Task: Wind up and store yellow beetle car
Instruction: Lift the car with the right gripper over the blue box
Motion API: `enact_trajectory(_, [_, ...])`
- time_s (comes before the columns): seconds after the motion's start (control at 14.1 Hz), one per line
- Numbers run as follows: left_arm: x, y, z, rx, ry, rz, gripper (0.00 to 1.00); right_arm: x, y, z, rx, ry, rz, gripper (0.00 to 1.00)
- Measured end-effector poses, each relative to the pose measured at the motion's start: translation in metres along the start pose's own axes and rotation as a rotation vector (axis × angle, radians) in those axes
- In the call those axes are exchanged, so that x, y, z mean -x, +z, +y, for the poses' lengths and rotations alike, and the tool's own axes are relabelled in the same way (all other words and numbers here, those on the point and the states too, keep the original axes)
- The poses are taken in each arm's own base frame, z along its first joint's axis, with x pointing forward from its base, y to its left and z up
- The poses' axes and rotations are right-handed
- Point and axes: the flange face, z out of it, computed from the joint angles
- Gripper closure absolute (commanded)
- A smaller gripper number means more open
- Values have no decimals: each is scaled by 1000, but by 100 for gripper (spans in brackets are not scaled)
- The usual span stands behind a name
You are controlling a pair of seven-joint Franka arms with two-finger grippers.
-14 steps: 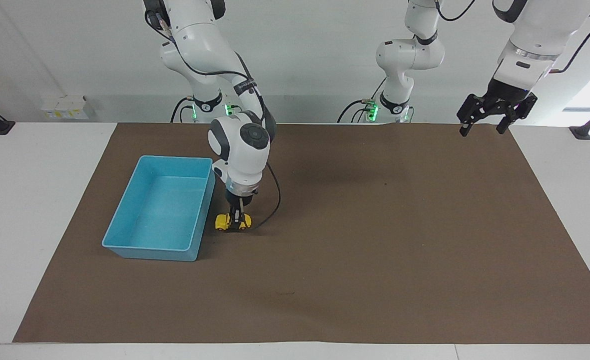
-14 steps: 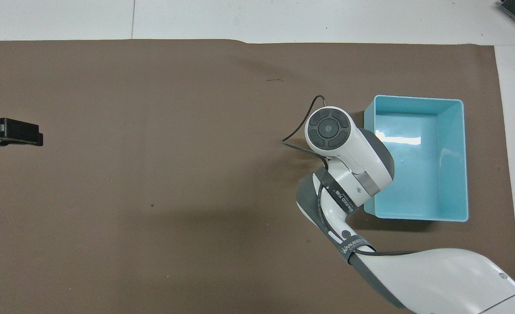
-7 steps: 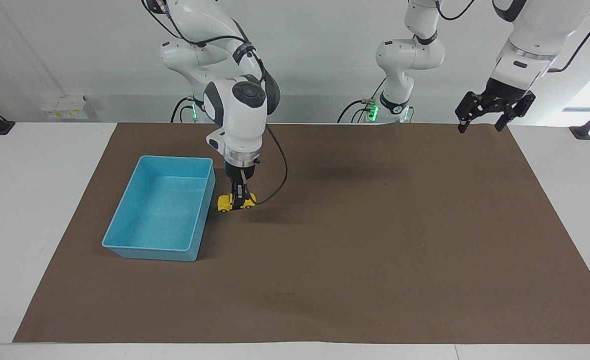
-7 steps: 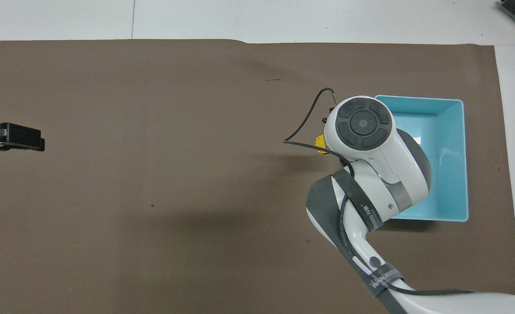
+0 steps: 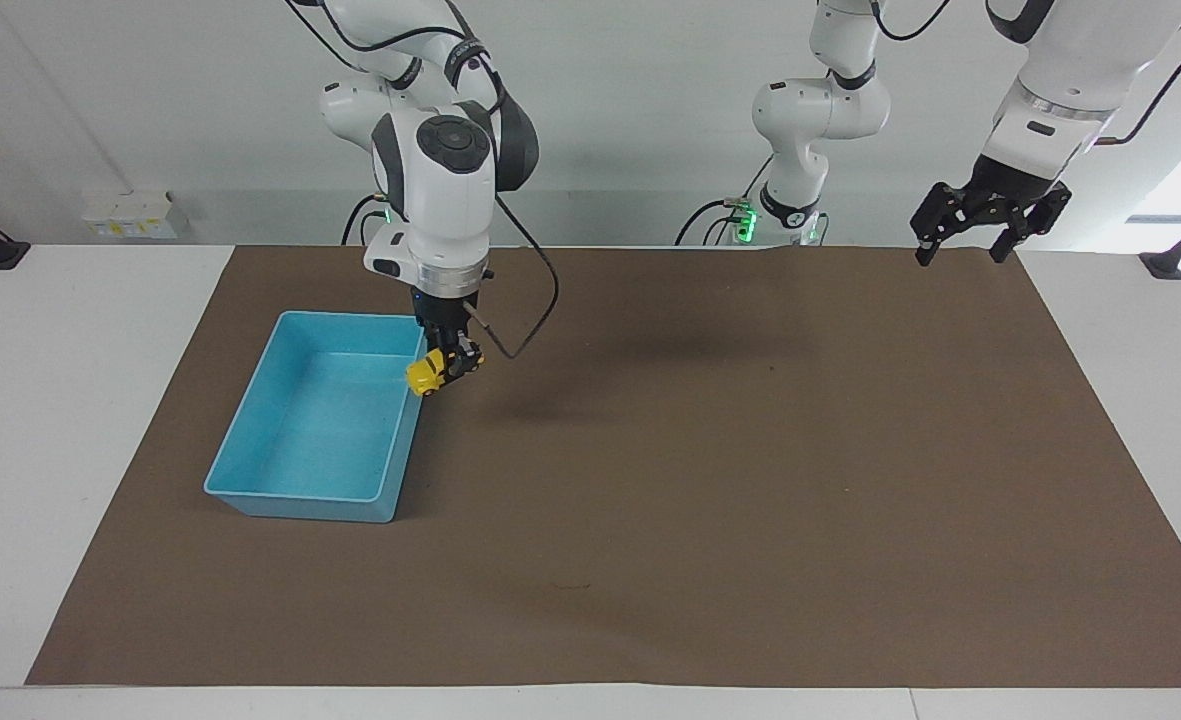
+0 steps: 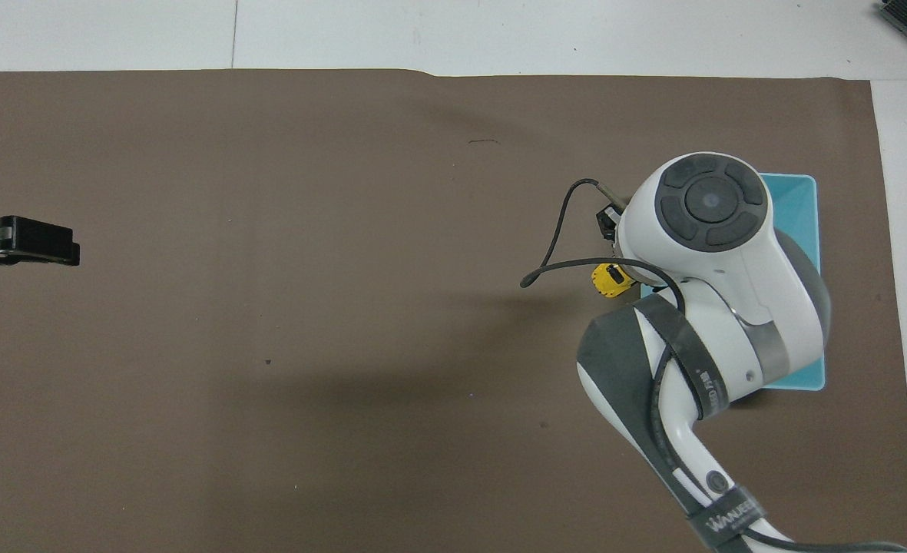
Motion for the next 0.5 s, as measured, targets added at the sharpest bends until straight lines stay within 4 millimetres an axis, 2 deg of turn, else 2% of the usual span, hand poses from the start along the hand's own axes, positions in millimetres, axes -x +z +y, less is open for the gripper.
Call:
enact_trajectory(0.21, [0, 0, 0, 1, 1, -1, 0, -24, -2, 15, -26, -118, -61, 100])
enact_trajectory(0.5, [0, 0, -1, 1, -2, -3, 0, -87, -4, 68, -83, -328, -123, 100])
